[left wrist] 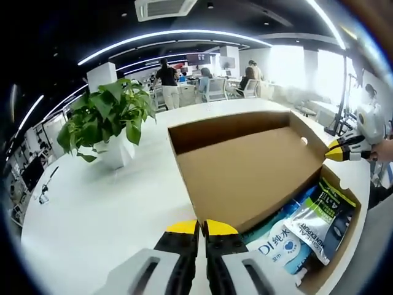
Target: Operate the shoe box by opening the lid, removing the specified soft item, and placing it in the target area until the item is outside and the box remains undamaged.
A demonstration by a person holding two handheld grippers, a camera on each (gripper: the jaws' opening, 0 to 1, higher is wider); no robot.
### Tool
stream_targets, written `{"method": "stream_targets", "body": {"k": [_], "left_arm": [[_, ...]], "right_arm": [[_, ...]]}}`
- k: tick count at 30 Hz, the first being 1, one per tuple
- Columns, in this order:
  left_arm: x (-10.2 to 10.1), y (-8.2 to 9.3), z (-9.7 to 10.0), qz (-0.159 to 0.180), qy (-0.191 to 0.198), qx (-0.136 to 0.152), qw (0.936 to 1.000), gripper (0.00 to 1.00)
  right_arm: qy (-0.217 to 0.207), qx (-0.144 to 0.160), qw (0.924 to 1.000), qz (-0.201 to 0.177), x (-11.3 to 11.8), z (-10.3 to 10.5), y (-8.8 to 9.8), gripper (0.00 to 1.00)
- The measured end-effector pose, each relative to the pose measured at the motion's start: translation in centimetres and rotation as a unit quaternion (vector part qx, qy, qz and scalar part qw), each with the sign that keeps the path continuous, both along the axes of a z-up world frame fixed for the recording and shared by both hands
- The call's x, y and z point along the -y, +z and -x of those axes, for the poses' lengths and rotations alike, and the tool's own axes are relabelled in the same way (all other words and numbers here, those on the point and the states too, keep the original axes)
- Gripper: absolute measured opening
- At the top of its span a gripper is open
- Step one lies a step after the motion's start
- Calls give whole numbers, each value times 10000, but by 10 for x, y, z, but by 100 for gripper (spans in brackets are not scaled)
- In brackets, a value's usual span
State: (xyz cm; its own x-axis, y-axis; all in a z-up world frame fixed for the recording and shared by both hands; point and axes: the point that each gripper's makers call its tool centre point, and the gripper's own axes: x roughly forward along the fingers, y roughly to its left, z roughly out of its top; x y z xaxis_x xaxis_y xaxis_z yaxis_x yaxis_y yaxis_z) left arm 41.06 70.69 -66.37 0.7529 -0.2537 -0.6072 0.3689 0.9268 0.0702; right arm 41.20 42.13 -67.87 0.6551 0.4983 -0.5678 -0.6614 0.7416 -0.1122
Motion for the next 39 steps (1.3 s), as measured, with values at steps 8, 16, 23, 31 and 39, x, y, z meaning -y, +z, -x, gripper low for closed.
{"method": "stream_targets", "body": {"k": [8, 16, 23, 31, 39], "left_arm": [[0, -4, -7, 14, 35, -62, 10000, 2], [1, -9, -12, -12, 66, -123, 9999, 2], [0, -12, -14, -22, 119, -159, 9998, 3], [-1, -15, -15, 4, 121, -205, 9997, 3], [0, -17, -15, -28, 116, -243, 9996, 3]], "right_arm": [[-51, -79, 10000, 4, 0, -6, -3, 2], [-96, -148, 9998, 18, -1, -9, -7, 2], [-138, -175, 9997, 50, -2, -11, -9, 3], [-166, -244, 9995, 58, -3, -13, -11, 3], [-198, -288, 9994, 66, -2, -13, -13, 4]]}}
